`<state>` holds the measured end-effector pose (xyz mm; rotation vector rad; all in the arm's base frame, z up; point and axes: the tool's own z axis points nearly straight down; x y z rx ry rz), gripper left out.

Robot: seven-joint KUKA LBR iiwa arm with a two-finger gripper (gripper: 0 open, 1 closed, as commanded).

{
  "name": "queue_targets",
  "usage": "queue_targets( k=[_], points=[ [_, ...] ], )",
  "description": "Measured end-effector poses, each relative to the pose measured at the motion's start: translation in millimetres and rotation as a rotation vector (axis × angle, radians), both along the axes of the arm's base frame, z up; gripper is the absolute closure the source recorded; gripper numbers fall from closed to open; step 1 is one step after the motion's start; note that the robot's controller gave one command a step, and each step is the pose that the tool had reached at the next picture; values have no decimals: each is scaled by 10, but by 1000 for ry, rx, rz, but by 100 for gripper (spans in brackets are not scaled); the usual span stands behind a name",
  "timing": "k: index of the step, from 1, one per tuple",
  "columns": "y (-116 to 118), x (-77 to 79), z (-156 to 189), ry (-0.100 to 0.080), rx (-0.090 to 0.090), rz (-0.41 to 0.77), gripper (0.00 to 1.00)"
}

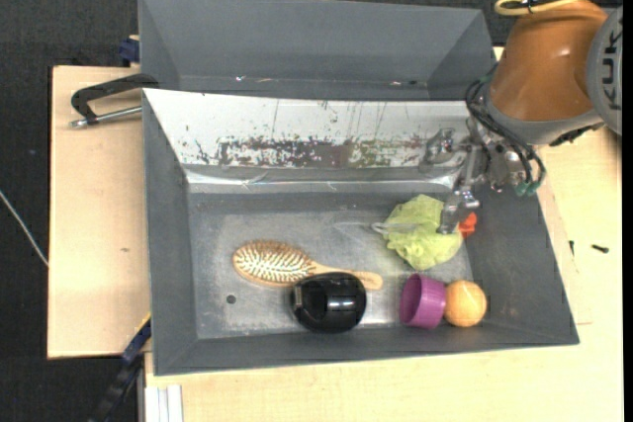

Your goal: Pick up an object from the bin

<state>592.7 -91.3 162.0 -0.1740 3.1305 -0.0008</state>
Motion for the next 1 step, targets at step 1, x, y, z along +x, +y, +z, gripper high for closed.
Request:
queue_targets(
  k=[1],
  points=[
    [51,-109,-372,3,0,252,0]
  ],
)
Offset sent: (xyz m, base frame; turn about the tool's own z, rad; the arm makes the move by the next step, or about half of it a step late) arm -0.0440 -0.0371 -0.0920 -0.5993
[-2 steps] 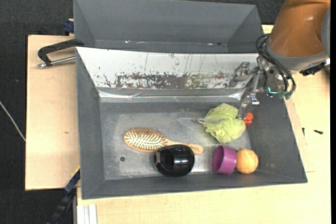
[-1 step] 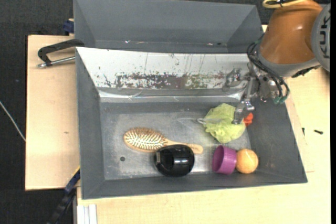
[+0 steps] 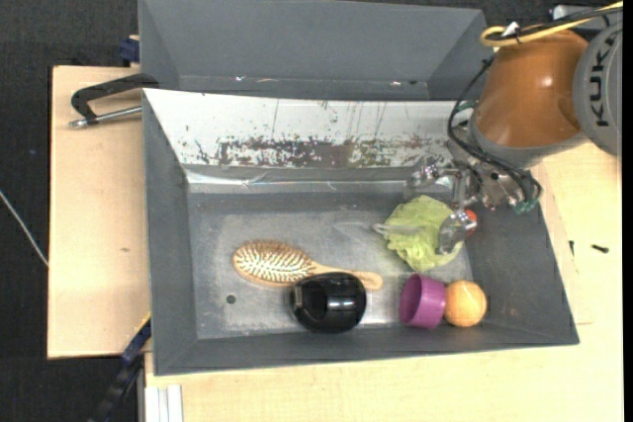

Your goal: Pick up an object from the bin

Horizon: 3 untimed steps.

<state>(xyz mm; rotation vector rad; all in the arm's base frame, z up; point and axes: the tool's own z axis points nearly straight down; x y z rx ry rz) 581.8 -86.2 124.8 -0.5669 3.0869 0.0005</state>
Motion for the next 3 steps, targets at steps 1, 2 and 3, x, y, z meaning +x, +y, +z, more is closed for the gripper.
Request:
queue_targets(
  k=[1,2,3],
  points=[
    [-406,-295,-511,-8,-1,345,100],
    [-406,-294,-510,-8,-1,345,100],
    [-390,-279,-69,4,1,343,100]
  ],
)
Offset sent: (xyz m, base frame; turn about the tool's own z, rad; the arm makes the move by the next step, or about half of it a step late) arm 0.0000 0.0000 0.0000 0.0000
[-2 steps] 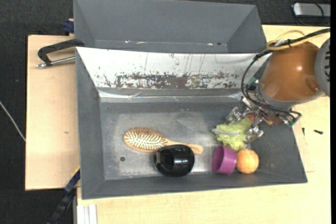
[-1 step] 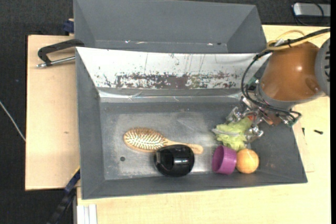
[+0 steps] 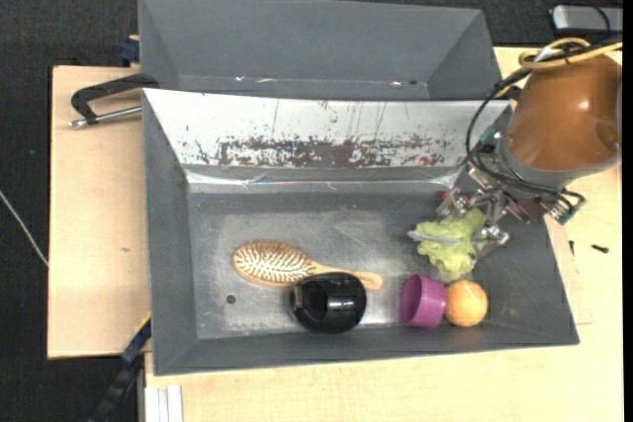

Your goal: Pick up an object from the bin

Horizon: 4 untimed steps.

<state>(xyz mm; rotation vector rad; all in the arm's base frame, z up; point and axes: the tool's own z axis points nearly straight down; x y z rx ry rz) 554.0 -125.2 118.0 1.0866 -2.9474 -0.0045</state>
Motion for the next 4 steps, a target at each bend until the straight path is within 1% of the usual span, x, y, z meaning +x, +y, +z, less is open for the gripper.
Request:
queue_targets(
  k=[1,2,3,4],
  points=[
    [-131,261,240,-20,-5,5,100],
    [-6,62,484,5,1,14,100],
    [-105,108,1204,-5,-1,18,100],
    [-22,-142,1352,-8,-3,28,100]
  ],
)
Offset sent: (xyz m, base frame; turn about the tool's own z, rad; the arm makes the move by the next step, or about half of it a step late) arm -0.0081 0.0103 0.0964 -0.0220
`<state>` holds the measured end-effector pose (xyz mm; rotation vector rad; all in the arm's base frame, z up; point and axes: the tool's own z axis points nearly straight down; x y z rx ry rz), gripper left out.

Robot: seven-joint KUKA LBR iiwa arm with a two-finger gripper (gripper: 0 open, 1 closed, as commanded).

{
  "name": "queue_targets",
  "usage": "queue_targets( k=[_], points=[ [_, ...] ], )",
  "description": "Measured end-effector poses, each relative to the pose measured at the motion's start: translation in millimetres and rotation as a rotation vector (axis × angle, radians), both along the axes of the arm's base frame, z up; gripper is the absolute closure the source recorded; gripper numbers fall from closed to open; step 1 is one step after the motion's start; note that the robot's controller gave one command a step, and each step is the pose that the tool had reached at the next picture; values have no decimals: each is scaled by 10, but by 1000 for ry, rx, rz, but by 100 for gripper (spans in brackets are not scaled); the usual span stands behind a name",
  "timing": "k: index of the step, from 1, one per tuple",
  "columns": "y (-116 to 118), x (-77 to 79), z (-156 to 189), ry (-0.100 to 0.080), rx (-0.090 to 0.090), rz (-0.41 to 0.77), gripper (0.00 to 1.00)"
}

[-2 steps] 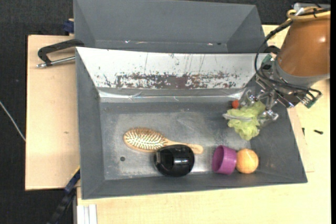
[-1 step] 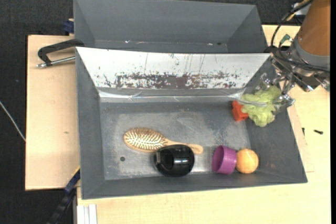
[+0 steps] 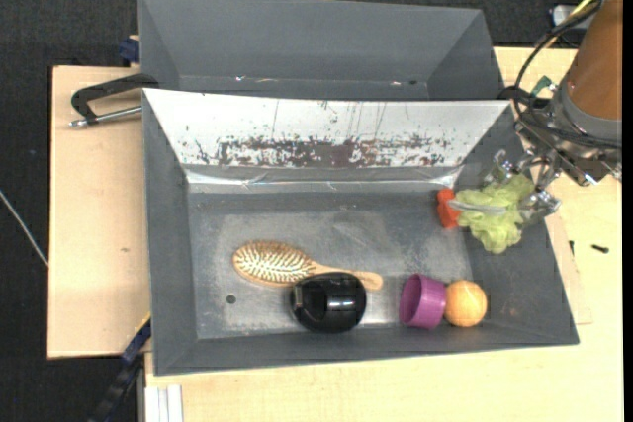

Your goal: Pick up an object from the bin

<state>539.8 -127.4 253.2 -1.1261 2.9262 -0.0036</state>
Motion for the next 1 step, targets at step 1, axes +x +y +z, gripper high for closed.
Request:
queue_targets(
  k=[1],
  points=[
    [-50,137,-478,-3,-1,-3,100]
  ],
)
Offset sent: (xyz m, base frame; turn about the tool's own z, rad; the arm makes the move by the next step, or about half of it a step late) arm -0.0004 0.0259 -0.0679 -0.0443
